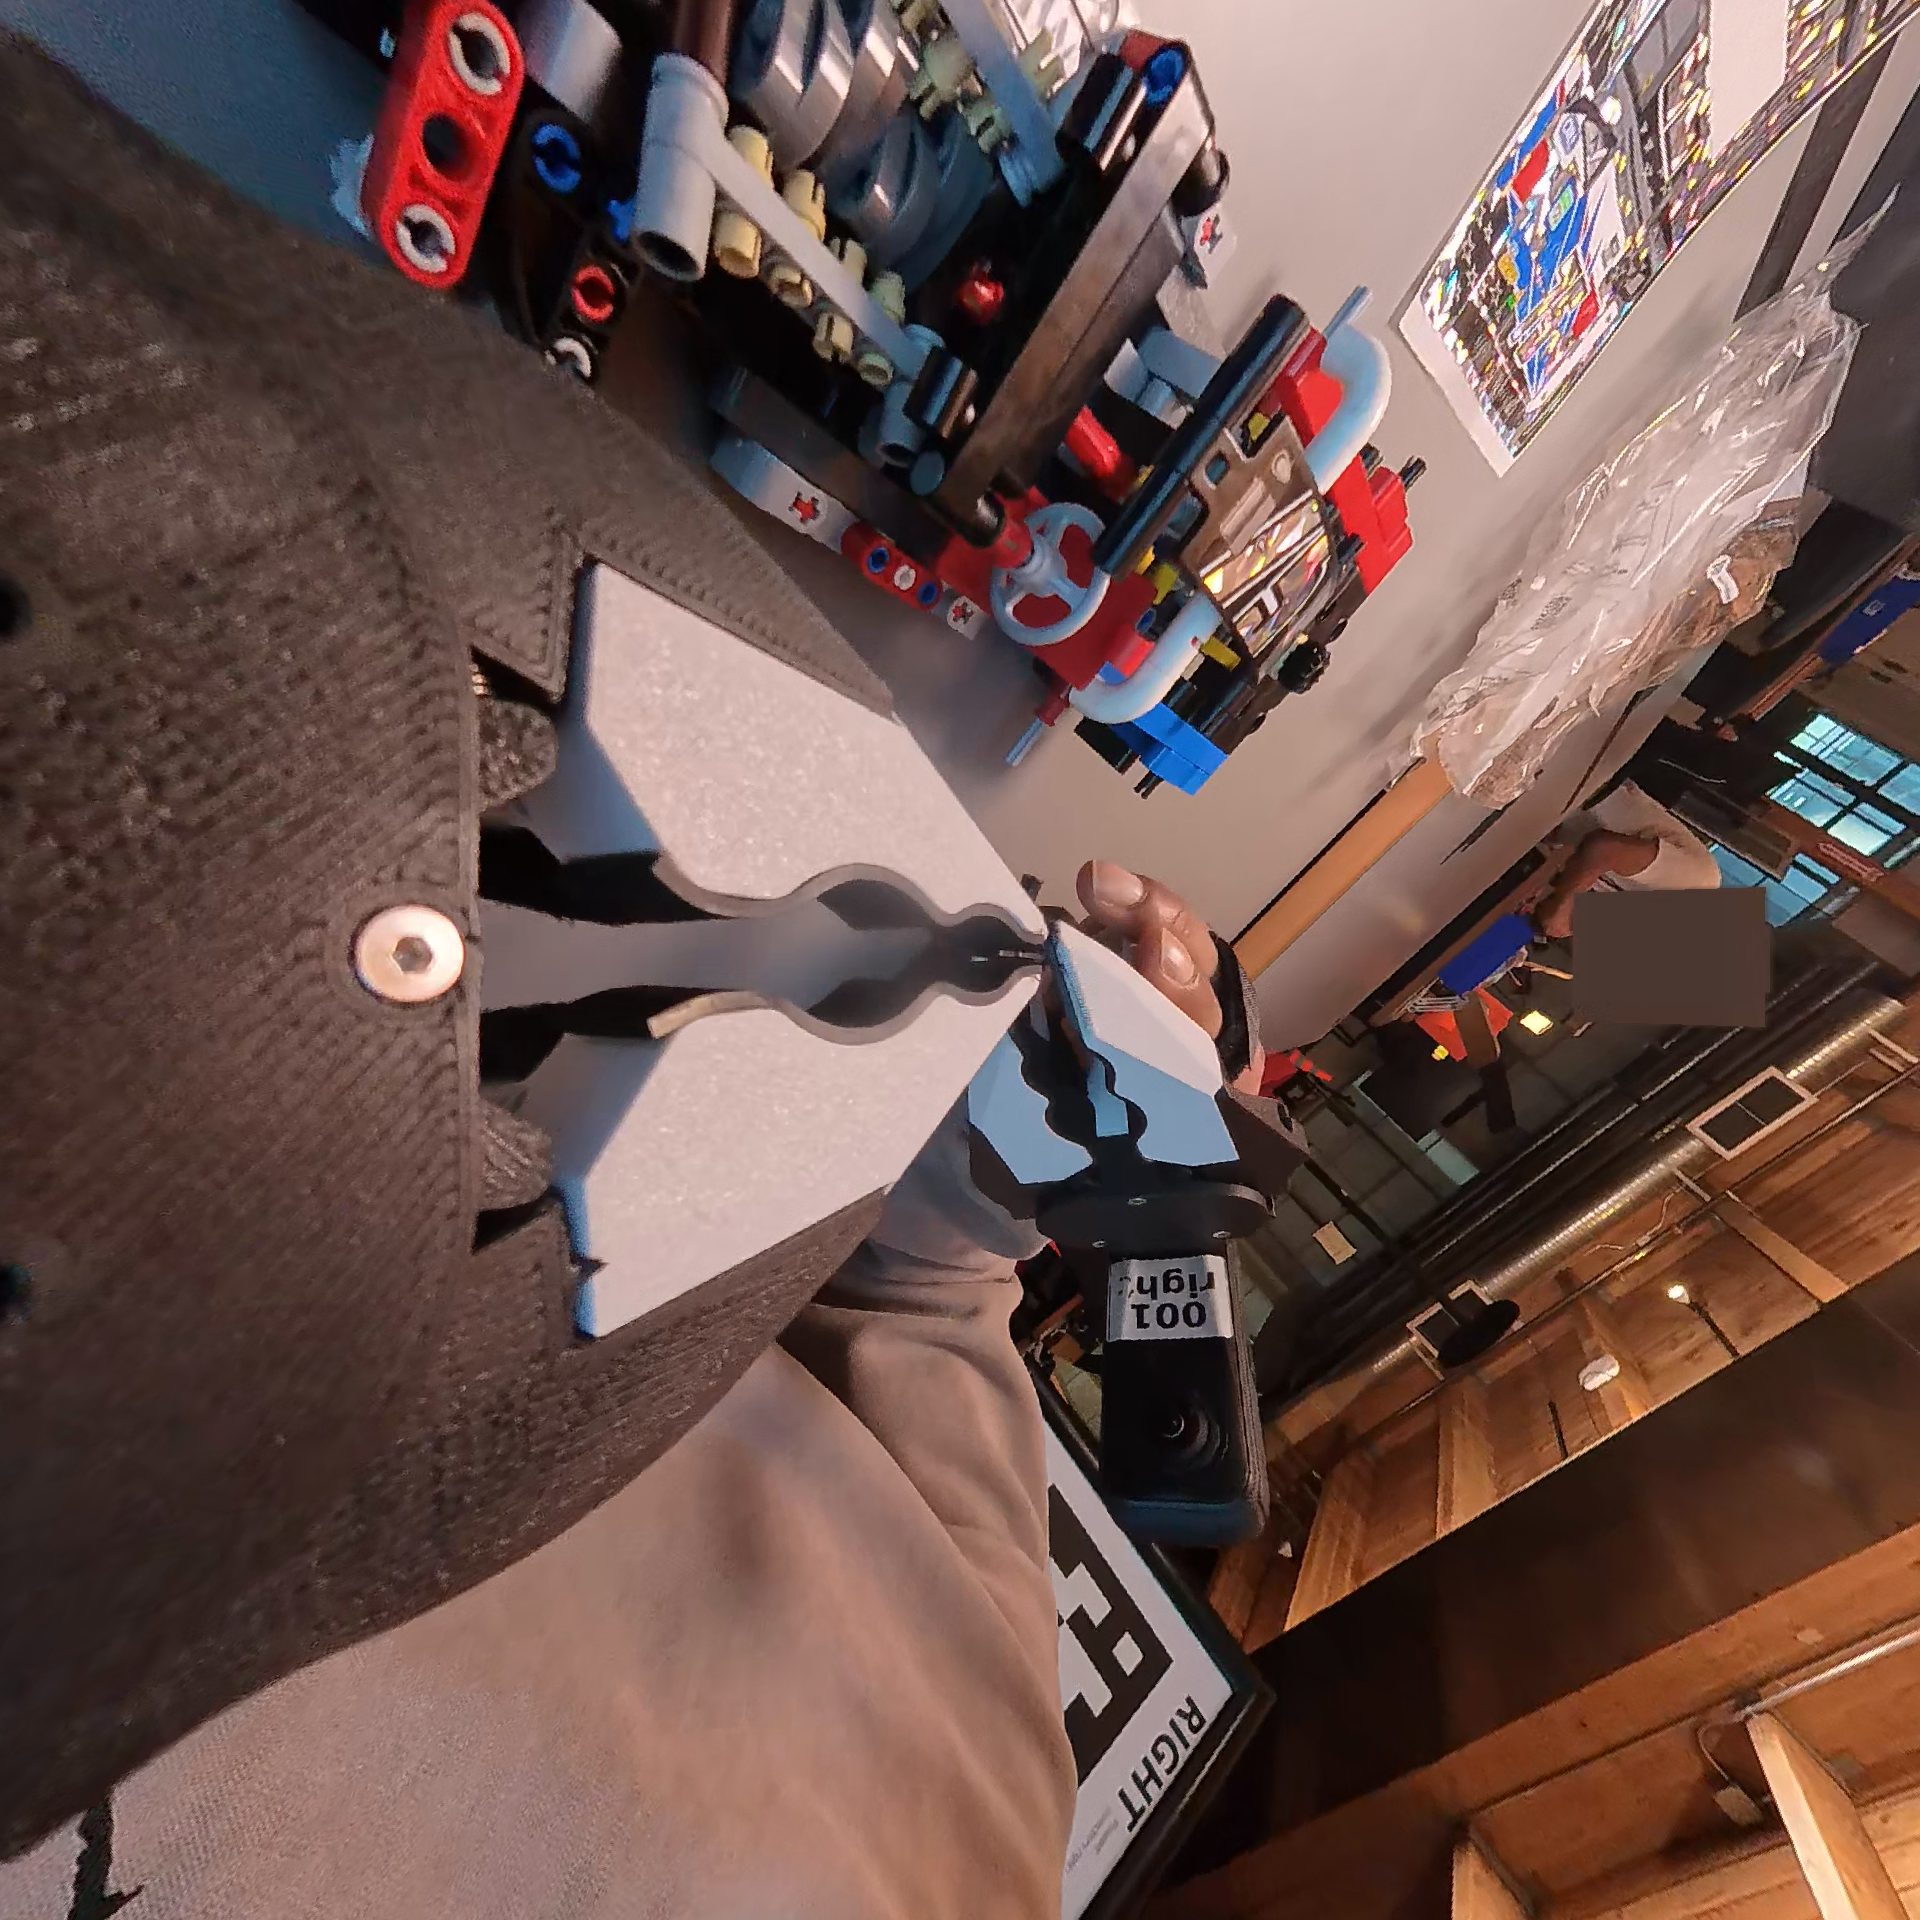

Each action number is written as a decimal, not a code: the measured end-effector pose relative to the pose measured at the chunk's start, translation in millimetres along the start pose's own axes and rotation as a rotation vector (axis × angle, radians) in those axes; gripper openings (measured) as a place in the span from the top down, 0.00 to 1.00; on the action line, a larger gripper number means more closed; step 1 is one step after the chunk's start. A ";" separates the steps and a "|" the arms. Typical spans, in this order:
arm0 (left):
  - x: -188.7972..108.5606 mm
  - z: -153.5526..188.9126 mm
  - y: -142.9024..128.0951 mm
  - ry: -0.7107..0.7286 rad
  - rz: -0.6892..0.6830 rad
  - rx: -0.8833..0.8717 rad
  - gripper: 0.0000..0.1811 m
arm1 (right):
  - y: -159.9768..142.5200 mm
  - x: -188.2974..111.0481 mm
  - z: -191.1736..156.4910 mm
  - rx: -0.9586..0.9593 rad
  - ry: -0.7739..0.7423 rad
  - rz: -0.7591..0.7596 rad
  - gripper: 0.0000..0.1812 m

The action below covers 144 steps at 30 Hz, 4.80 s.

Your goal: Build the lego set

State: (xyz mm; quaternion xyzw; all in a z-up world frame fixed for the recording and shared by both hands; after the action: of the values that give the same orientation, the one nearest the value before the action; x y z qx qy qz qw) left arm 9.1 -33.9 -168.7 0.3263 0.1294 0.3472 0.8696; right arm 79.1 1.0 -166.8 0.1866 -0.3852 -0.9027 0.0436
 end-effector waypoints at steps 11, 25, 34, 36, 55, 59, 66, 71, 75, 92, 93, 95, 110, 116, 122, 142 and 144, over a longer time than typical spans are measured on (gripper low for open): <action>-3.4 -5.2 4.6 0.020 0.058 -0.064 1.00 | -0.1 0.3 3.5 -0.013 -0.040 0.000 0.87; 2.8 -6.3 -0.4 0.004 0.051 -0.110 1.00 | -5.5 2.5 1.0 -0.006 -0.028 -0.021 0.95; -18.7 -11.0 20.2 0.023 0.169 -0.044 1.00 | -23.2 -20.4 27.1 0.157 -0.016 -0.007 0.89; -22.5 -8.2 23.0 0.021 0.178 0.013 1.00 | -29.1 -26.0 24.4 0.211 0.054 -0.020 0.89; 13.4 38.5 -13.1 0.032 -0.009 0.790 1.00 | -2.8 -27.1 6.0 0.145 0.095 0.103 0.92; 21.6 22.4 -12.4 0.095 -0.073 0.702 1.00 | -20.2 -25.8 6.6 0.225 0.142 0.041 0.92; 20.9 -5.6 1.4 0.412 -0.196 0.938 0.84 | -53.2 -20.5 17.8 0.388 0.225 -0.141 0.92; 22.3 -19.0 6.4 0.538 -0.302 1.002 0.73 | -55.5 -16.2 20.9 0.421 0.293 -0.217 0.92; 27.4 -26.7 5.5 0.599 -0.384 1.088 0.71 | -54.0 -12.9 22.0 0.419 0.321 -0.280 0.92; 39.3 -32.3 14.8 0.675 -0.468 1.144 0.79 | -69.6 -9.3 47.4 0.374 0.300 -0.412 0.93; 38.0 -31.3 15.2 0.672 -0.459 1.131 0.79 | -68.9 -10.0 48.6 0.374 0.302 -0.399 0.92; 35.5 -29.7 16.3 0.661 -0.441 1.105 0.79 | -66.3 -10.5 48.3 0.387 0.314 -0.366 0.92; 44.7 -19.5 4.5 0.445 -0.426 0.894 0.97 | -51.9 -13.4 41.0 0.463 0.422 -0.112 0.92; 38.8 -14.5 -0.1 0.306 -0.356 0.713 0.97 | -46.6 -15.0 37.0 0.503 0.461 -0.032 0.92; 30.3 -2.2 1.7 0.164 -0.265 0.596 0.97 | -37.1 -15.9 34.0 0.541 0.503 0.072 0.92; 3.5 -18.4 18.9 0.280 -0.225 0.614 0.97 | -118.0 -21.9 73.0 0.473 0.153 -0.302 0.71; 2.8 -19.3 19.2 0.282 -0.221 0.610 0.97 | -116.5 -22.6 71.8 0.469 0.153 -0.322 0.72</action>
State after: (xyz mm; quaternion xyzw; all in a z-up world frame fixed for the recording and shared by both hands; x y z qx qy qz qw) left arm -7.6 -12.3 -170.6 0.5041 0.3803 0.2377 0.7380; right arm 81.0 136.3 -197.4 0.3178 -0.5444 -0.7676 -0.1155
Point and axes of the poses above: each gripper's, where its closed fingertips meet, x out along the fingers, y out of its top, z = x × y across the jaws, the point moved 4 cm from there along -x, back along the fingers, and after that the axes turned 5 degrees about -x, right-handed, at the moved point
